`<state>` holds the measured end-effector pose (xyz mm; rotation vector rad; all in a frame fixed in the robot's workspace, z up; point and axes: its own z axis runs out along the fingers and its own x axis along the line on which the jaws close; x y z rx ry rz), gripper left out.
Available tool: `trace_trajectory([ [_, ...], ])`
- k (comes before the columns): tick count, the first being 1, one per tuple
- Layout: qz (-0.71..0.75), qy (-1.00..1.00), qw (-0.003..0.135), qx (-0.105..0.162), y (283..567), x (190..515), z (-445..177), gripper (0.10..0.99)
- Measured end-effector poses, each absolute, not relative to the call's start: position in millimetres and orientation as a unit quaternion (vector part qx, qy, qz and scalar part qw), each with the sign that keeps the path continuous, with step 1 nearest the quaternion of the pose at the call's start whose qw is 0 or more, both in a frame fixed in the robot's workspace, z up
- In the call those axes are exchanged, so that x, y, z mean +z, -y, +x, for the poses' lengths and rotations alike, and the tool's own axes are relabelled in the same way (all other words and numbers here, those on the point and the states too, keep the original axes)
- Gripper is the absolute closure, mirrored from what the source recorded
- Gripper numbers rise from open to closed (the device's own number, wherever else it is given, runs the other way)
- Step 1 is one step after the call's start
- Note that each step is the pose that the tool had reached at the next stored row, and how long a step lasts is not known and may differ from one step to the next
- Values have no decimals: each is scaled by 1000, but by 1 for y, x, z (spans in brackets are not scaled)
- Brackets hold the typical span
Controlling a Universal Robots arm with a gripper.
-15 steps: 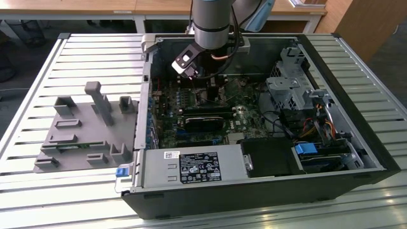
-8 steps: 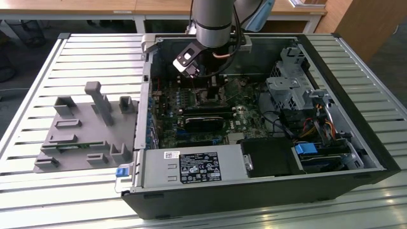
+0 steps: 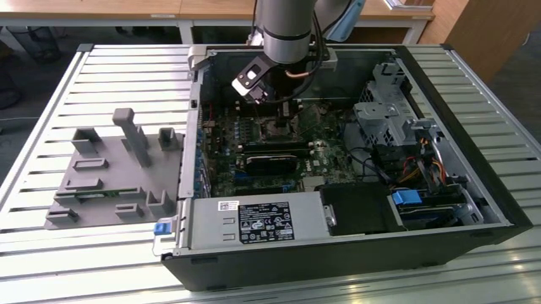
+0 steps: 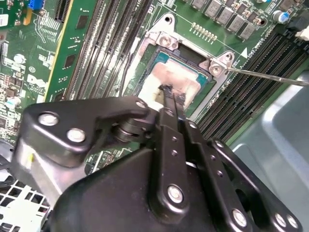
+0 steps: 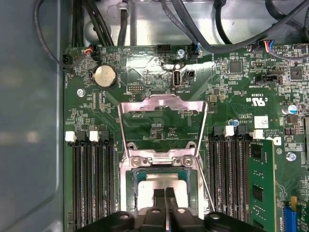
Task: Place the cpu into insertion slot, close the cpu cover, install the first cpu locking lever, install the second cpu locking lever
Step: 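Place the cpu into insertion slot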
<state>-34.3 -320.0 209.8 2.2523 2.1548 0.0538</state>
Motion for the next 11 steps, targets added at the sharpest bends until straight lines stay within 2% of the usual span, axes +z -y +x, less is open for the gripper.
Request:
trace_trajectory([
  [1, 722, -691, 12, 17, 320, 210, -34, 973],
  [2, 722, -691, 12, 17, 320, 211, -34, 980],
  [11, 722, -691, 12, 17, 320, 214, -34, 980],
])
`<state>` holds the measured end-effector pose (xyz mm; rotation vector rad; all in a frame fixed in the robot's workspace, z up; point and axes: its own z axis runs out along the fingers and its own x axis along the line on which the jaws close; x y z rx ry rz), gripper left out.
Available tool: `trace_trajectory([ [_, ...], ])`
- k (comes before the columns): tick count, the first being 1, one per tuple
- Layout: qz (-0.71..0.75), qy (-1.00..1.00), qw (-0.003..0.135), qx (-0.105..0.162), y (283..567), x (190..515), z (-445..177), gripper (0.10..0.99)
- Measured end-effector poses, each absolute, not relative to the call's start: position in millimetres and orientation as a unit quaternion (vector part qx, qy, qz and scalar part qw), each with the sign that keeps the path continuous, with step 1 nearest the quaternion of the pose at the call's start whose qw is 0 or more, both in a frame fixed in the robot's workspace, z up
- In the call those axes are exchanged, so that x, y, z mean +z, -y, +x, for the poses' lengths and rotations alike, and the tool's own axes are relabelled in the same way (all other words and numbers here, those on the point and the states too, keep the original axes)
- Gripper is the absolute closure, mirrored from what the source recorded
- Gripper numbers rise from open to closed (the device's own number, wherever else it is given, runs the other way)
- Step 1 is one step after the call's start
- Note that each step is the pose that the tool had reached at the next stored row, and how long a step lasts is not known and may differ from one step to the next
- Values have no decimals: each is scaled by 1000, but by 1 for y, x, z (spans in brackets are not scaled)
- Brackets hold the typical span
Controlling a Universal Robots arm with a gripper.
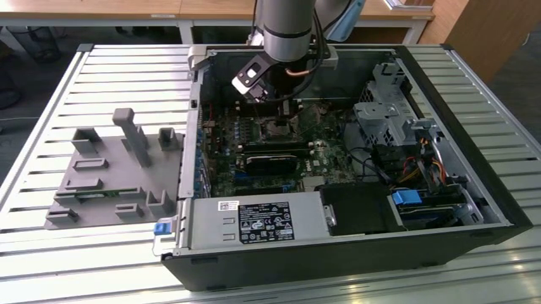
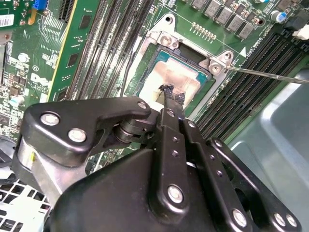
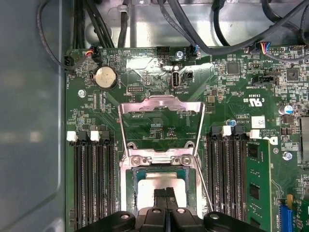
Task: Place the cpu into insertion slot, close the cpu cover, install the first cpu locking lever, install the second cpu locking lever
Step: 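Place the cpu into insertion slot, then close the cpu cover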
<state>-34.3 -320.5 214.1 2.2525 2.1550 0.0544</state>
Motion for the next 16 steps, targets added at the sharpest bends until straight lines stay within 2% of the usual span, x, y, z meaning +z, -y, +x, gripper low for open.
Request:
trace_trajectory([
  [16, 722, -691, 12, 17, 320, 227, -34, 980],
])
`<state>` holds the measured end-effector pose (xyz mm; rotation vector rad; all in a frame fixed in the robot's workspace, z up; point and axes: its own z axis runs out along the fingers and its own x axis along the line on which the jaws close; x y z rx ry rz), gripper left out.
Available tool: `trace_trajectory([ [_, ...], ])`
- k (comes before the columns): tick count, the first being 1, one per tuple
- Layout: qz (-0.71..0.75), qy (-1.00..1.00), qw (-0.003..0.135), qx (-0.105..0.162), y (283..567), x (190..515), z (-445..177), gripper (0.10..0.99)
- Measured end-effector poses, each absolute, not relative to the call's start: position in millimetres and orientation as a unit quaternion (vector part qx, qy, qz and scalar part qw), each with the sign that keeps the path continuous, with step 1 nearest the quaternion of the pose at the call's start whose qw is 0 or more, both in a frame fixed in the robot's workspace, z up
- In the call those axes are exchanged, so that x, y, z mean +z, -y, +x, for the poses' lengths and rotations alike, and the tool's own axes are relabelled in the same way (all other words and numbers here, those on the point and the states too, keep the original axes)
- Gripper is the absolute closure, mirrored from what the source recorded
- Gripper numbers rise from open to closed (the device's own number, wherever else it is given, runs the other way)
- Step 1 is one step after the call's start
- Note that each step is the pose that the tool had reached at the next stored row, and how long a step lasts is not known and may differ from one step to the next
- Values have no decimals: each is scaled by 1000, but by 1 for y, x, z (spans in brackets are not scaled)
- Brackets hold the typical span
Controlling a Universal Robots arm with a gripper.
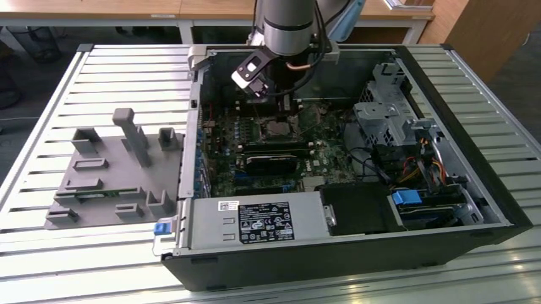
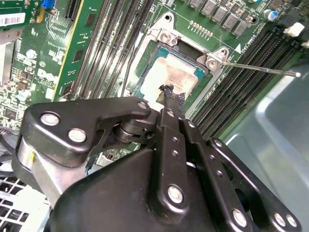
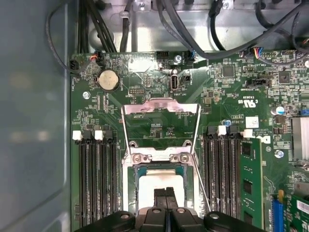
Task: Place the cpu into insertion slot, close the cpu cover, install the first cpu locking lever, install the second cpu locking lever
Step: 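Close the cpu cover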
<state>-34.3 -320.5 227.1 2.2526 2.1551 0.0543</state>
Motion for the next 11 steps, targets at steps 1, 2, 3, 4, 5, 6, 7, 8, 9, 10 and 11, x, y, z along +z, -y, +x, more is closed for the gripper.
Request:
trace_trajectory([
  [1, 722, -691, 12, 17, 320, 229, -34, 980],
  [2, 722, -691, 12, 17, 320, 231, -34, 980],
  [3, 722, -691, 11, 17, 320, 233, -34, 980],
  [4, 722, -691, 11, 17, 320, 235, -34, 980],
  [5, 722, -691, 11, 17, 320, 238, -34, 980],
  [6, 722, -691, 11, 17, 320, 241, -34, 980],
  [7, 722, -691, 11, 17, 320, 245, -34, 980],
  [8, 722, -691, 11, 17, 320, 249, -34, 980],
  [9, 722, -691, 11, 17, 320, 253, -34, 980],
  [10, 722, -691, 11, 17, 320, 257, -34, 980],
  [11, 722, -691, 11, 17, 320, 262, -34, 980],
])
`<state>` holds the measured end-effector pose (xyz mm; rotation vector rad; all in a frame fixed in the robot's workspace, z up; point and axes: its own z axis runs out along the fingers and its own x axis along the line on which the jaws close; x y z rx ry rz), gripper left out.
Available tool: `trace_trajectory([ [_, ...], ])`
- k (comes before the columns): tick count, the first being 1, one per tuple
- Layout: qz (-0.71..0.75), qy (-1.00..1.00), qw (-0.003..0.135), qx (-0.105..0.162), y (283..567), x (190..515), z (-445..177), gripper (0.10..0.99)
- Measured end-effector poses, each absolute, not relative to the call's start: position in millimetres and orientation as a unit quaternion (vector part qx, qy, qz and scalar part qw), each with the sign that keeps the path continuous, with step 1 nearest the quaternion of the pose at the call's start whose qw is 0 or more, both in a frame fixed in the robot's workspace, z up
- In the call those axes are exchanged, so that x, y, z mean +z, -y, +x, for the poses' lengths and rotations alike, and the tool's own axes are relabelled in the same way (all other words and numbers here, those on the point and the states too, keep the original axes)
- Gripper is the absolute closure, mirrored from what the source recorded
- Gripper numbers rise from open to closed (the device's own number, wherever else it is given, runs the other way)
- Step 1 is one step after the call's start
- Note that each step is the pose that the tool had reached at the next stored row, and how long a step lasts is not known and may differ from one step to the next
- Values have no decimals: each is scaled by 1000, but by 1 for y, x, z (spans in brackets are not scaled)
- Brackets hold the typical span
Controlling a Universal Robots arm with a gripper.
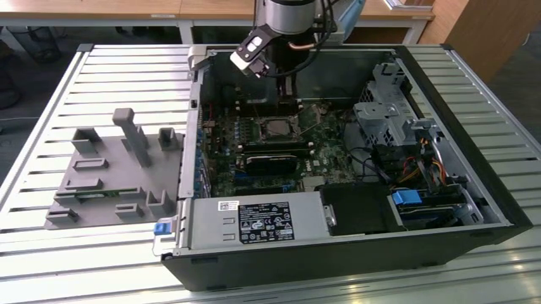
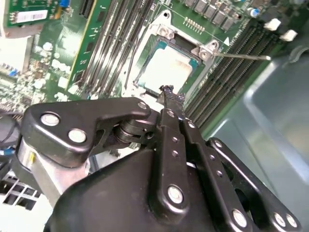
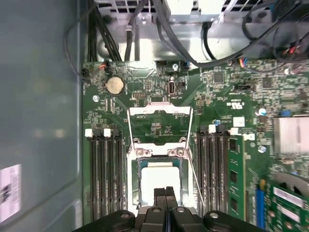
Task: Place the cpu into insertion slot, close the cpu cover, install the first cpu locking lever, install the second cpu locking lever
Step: 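Close the cpu cover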
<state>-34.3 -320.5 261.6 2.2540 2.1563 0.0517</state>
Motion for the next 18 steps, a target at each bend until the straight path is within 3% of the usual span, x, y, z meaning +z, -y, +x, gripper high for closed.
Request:
trace_trajectory([
  [18, 713, -701, 10, 16, 329, 270, -22, 980],
])
